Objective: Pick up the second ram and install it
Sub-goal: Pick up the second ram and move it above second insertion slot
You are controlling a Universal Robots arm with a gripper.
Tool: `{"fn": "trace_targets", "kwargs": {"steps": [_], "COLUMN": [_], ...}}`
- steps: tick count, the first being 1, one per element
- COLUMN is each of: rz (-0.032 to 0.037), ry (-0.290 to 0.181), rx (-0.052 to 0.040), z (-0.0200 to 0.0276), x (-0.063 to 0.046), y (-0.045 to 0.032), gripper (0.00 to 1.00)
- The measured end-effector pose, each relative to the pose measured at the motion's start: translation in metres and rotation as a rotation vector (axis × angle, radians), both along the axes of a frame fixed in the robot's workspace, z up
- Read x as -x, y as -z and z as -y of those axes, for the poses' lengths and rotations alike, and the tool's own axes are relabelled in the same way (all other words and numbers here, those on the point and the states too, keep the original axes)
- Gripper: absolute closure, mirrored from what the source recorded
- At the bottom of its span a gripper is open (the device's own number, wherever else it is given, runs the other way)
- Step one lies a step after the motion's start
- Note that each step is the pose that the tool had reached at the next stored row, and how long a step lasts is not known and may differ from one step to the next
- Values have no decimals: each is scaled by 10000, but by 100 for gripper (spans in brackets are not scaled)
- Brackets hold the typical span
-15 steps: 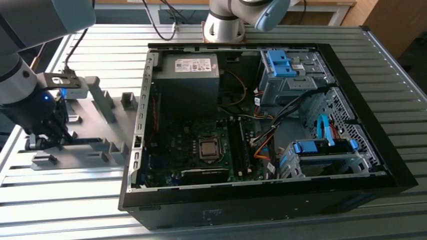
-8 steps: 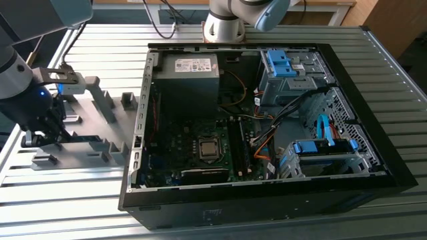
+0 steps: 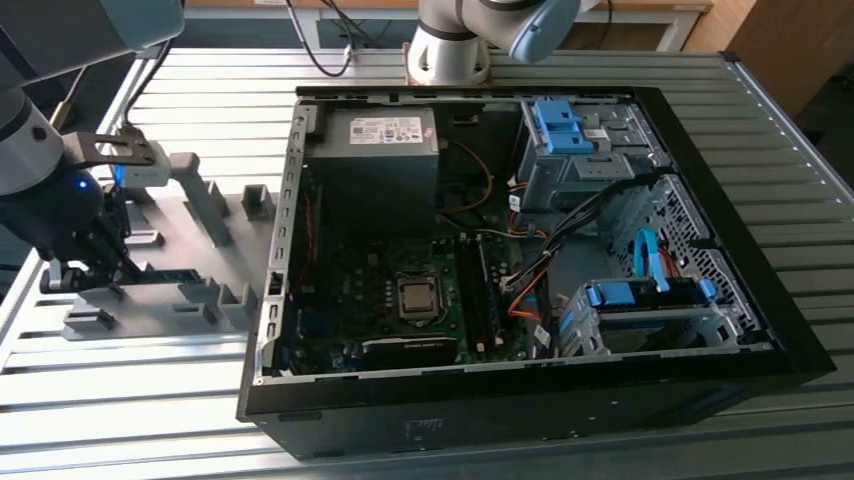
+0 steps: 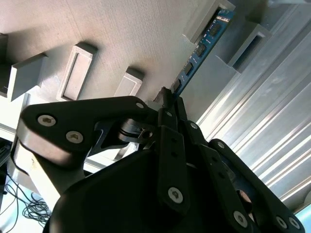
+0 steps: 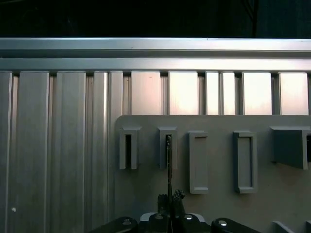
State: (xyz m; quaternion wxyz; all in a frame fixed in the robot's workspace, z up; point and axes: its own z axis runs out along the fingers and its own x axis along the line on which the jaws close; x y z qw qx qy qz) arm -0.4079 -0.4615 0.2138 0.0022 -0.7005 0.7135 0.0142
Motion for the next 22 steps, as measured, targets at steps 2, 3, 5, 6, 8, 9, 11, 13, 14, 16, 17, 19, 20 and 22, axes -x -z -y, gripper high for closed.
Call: {"fn": "trace_targets", "kwargs": {"steps": [2,3,5,6,8,9,11,13,14,16,17,19,20,22], "rz": [0,1,0,0,-2,-4,0,-1,0,-1,0,-1,0,0], "ry": [0,0,0,0,0,0,0,0,0,0,0,0,0,0], "rx": [0,0,0,-1,1,2,0,0,-1,0,0,0,0,-1], "z": [0,0,0,0,0,0,0,0,0,0,0,0,0,0], "x": [0,0,0,0,0,1,0,0,0,0,0,0,0,0], "y": [0,0,0,0,-8,-16,-33,-58,-71,-98,-112,-141,-154,-179], "gripper": [86,86,86,86,86,86,86,86,86,86,86,86,86,86]}}
